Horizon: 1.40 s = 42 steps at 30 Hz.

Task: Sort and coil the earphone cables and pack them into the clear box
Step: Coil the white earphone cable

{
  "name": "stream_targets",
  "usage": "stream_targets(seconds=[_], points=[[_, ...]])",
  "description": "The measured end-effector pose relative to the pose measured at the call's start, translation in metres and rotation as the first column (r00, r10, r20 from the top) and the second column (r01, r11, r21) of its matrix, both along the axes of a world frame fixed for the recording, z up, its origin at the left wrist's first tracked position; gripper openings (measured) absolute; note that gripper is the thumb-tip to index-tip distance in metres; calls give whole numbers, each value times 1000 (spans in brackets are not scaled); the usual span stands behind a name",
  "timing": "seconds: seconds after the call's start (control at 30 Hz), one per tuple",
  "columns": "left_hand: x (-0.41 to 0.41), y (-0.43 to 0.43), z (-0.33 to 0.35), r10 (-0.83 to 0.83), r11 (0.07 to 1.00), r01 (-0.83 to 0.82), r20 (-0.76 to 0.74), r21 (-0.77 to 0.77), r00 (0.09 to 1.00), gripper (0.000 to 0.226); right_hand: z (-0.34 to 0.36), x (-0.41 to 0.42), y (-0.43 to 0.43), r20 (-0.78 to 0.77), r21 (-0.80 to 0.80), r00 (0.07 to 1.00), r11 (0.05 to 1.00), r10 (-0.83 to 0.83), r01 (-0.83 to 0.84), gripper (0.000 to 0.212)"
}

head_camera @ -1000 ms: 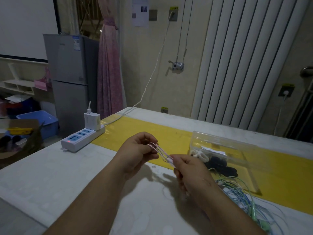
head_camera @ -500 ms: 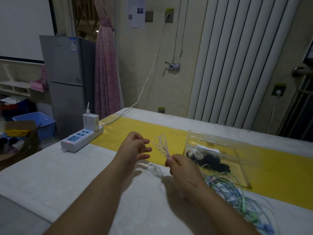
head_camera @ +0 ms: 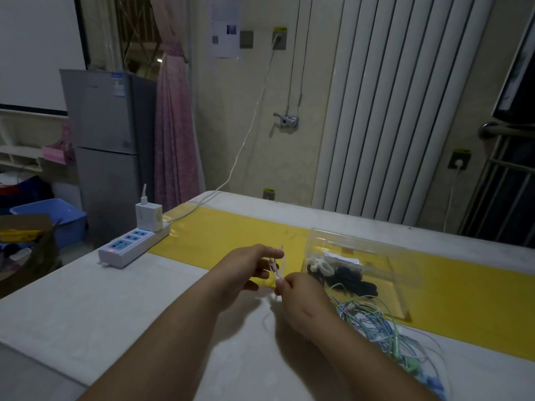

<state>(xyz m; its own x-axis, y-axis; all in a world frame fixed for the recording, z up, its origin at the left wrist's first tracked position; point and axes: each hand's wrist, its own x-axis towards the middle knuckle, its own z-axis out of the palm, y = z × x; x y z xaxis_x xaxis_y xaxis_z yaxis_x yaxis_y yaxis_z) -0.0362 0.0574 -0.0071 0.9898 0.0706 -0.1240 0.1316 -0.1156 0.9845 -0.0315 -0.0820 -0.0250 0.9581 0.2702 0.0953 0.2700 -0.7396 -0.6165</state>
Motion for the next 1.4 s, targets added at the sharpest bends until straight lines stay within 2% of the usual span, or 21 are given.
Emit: stream_targets(seconds=[0.1, 0.2, 0.37, 0.47, 0.57, 0.73, 0.93, 1.07, 1.17, 1.3, 1.4], points=[[4, -4, -12, 100, 993, -105, 83, 49, 992, 12, -1, -14, 0, 93, -164, 995, 986, 41, -25, 32], [7, -7, -23, 118, 991, -120, 50, 51, 992, 15, -3, -27, -4, 157, -339, 984, 940, 90, -32, 19], [16, -17, -23, 44, 997, -43, -4, 61, 999, 11, -7, -35, -14, 219, -431, 973, 902, 67, 35, 30], [19, -28, -27, -3, 987, 1, 13, 162, 1000, 10, -9, -37, -20, 231, -450, 972, 891, 46, 65, 38], [22, -34, -31, -28, 954, 11, 52, 300, 998, 15, -7, -38, -27, 209, -498, 977, 864, 38, 73, 31], [25, -43, -29, -102, 826, 30, 98, 563, 990, 12, -5, -43, -35, 178, -587, 983, 807, 47, 67, 29], [28, -52, -24, -207, 789, 132, 58, 600, 977, 18, -4, -44, -40, 173, -615, 985, 783, 23, 90, 31], [30, -64, -26, -208, 763, 77, 131, 642, 969, 19, -8, -45, -46, 240, -584, 971, 801, 20, 128, 32], [28, -68, -30, -170, 710, -41, 227, 703, 959, 17, -11, -50, -50, 249, -577, 968, 808, 38, 117, 33], [26, -64, -43, -83, 775, -156, 343, 612, 936, 23, -7, -51, -49, 254, -510, 966, 854, 35, 104, 31], [24, -61, -47, -97, 771, -150, 346, 619, 933, 17, -1, -50, -46, 251, -552, 965, 830, 70, 83, 29]])
